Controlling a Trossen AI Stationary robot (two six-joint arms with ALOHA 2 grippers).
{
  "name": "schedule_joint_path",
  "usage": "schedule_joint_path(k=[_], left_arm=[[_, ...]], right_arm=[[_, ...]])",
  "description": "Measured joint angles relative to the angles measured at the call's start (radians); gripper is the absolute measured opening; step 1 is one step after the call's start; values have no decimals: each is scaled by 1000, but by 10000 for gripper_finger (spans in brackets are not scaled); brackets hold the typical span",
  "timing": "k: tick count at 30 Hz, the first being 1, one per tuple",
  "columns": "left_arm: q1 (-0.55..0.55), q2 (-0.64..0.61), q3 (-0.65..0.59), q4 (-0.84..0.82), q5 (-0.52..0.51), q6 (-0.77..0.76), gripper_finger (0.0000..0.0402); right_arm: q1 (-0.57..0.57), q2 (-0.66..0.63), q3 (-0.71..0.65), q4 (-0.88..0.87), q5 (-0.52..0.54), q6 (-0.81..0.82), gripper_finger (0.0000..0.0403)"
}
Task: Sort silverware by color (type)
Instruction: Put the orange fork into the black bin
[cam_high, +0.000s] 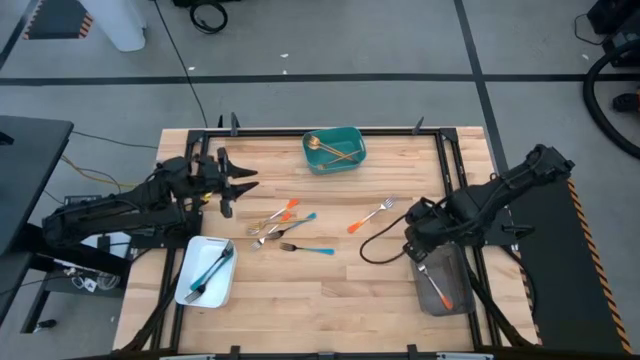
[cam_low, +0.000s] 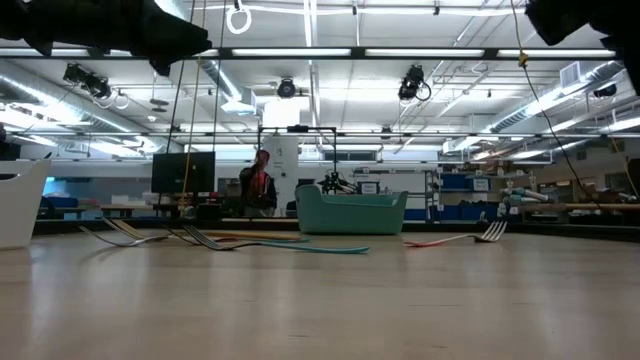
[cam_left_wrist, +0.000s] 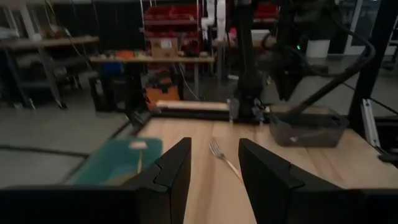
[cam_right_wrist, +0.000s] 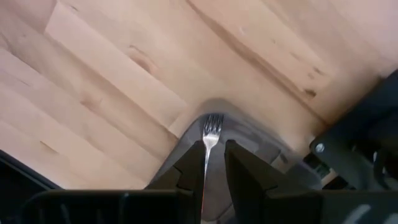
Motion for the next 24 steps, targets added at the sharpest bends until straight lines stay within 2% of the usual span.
schedule_joint_path(k=[24], left_arm=[[-196,0,0,-220,0,-150,142]], right_arm=[[-319,0,0,59,-2,-462,70]])
